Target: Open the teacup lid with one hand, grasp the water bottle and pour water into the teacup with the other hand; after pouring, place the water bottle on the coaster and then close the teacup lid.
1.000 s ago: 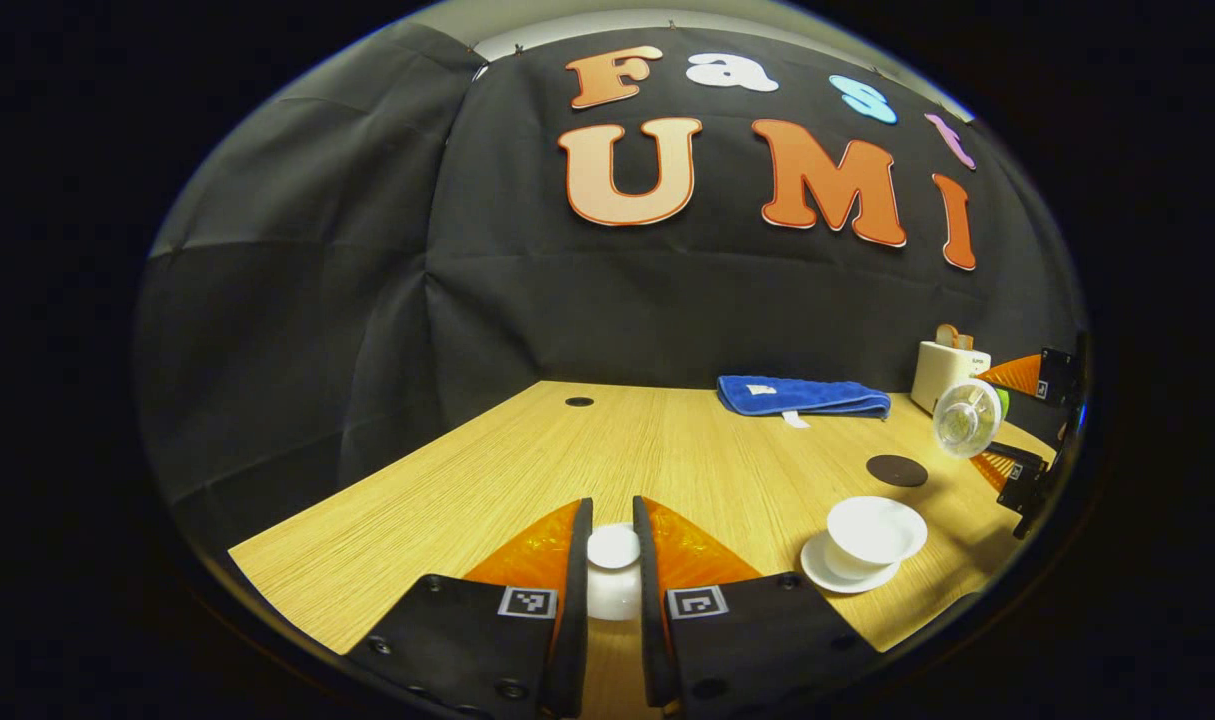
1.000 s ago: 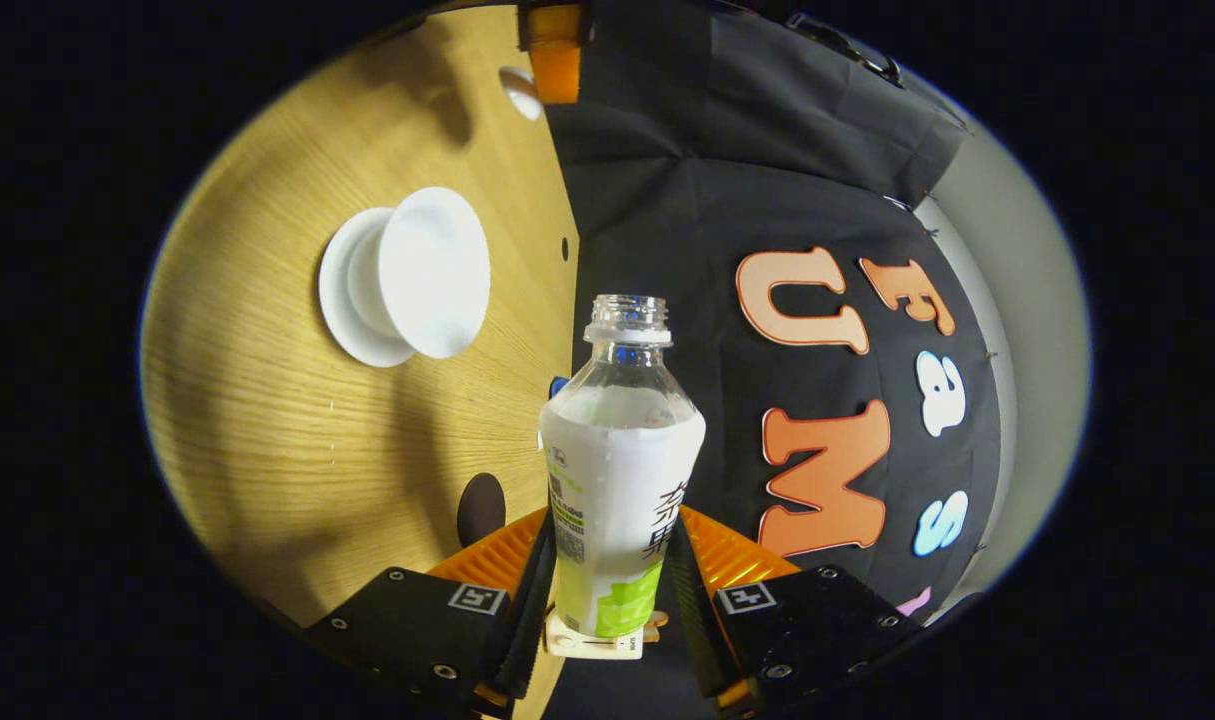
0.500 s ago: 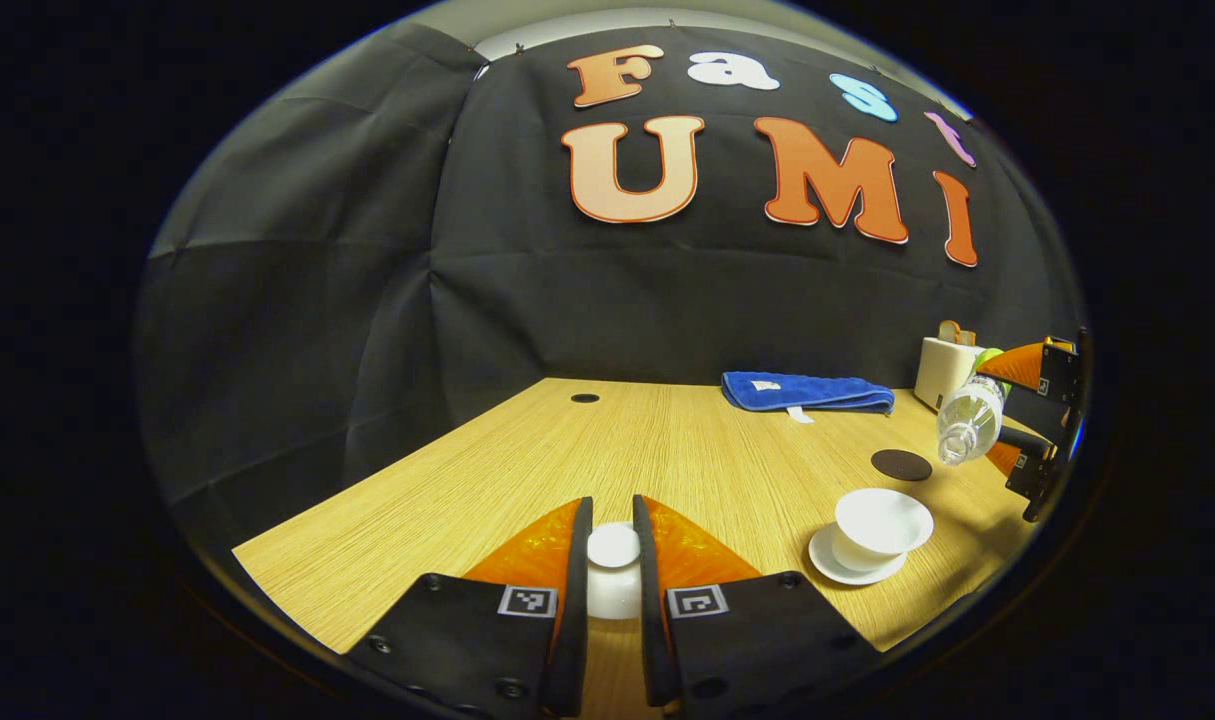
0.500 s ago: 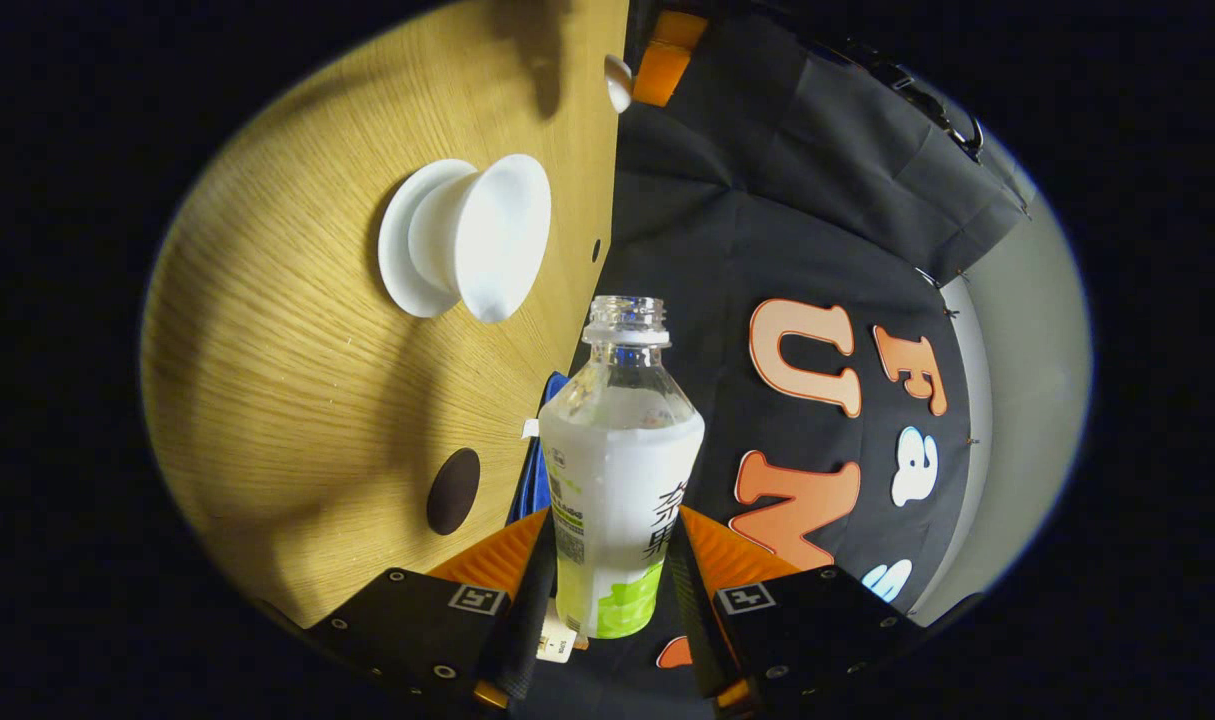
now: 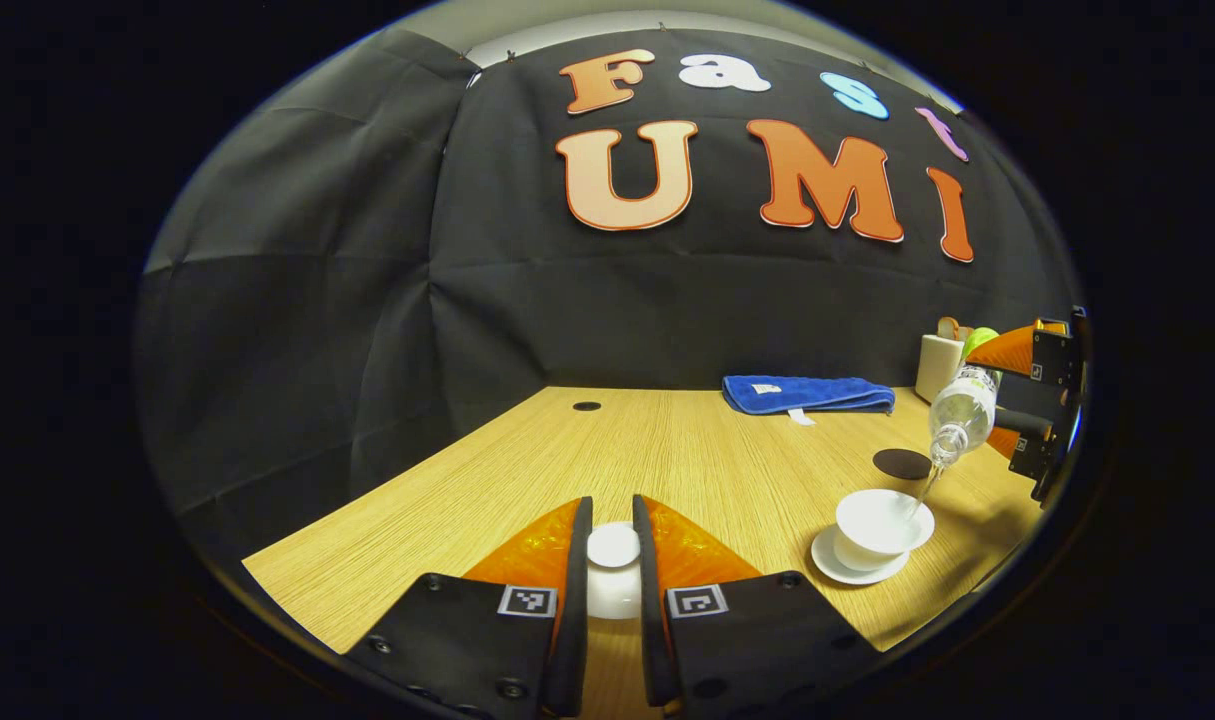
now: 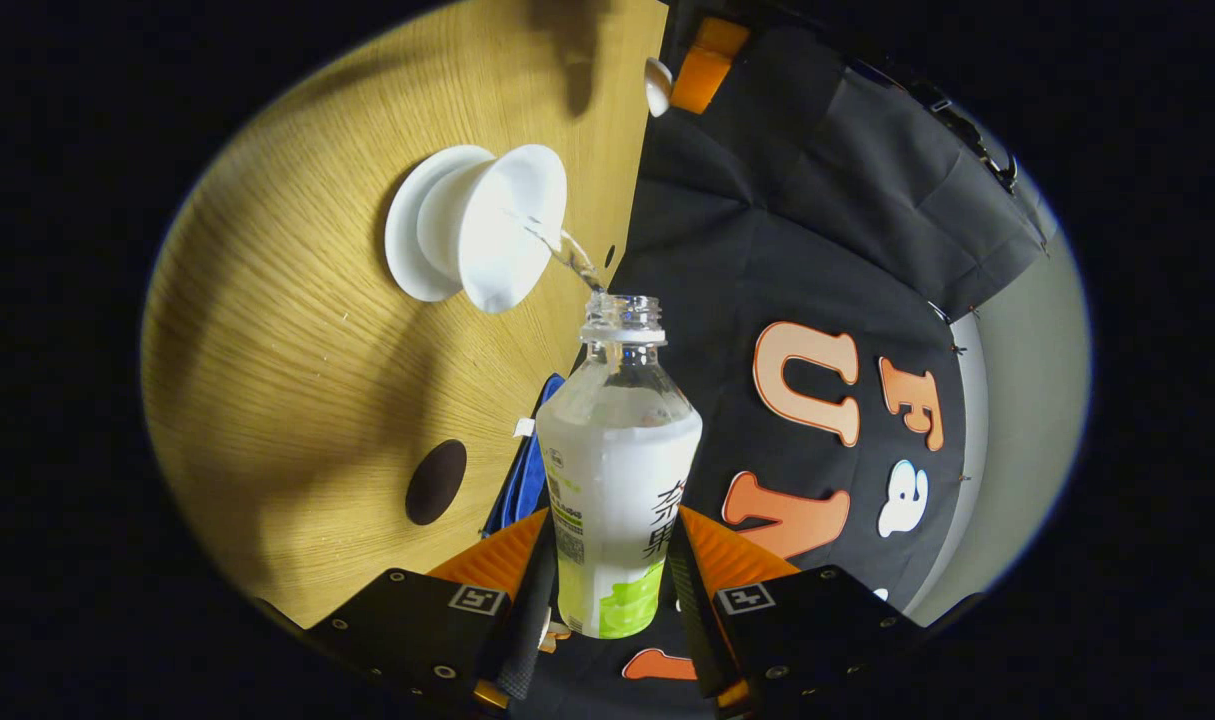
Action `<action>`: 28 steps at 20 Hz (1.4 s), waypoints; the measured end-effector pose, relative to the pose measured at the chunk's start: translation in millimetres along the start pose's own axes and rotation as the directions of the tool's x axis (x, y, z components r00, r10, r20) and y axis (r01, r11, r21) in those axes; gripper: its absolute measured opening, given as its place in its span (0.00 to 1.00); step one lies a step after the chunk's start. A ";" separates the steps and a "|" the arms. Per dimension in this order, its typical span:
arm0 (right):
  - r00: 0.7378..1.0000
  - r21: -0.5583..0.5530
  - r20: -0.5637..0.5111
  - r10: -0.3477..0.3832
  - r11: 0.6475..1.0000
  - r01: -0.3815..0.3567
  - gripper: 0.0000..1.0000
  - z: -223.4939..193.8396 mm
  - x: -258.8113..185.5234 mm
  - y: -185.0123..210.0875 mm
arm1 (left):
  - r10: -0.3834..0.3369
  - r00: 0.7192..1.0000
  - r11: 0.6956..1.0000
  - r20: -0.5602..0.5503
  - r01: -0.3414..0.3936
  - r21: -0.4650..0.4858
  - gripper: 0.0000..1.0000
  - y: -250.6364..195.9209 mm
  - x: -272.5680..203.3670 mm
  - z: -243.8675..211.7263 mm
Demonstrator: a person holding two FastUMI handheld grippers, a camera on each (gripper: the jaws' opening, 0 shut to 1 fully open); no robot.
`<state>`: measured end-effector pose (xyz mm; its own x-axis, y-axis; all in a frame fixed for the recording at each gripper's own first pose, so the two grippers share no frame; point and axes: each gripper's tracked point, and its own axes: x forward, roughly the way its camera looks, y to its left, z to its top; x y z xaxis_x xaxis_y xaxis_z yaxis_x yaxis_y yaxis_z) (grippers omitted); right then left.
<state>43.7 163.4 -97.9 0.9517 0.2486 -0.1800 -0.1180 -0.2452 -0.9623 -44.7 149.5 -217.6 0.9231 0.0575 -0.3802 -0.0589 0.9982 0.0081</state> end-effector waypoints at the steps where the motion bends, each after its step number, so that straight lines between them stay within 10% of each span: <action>1: 1.000 -0.008 0.008 0.001 1.000 -0.001 0.62 1.4 0.8 0.1 | 0.005 1.000 1.000 -0.005 -0.005 0.010 0.26 0.4 0.4 -1.6; 28: 0.985 -0.277 0.098 -0.144 0.946 0.166 0.61 -0.3 22.2 -74.3 | -0.006 1.000 1.000 0.016 0.006 0.029 0.24 -0.7 -7.1 8.2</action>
<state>73.7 186.9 -30.3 0.9264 0.3719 -0.0583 0.1252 -0.4505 -0.8840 -48.1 148.5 -207.3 0.9295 0.0514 -0.3653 -0.0425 0.9986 0.0325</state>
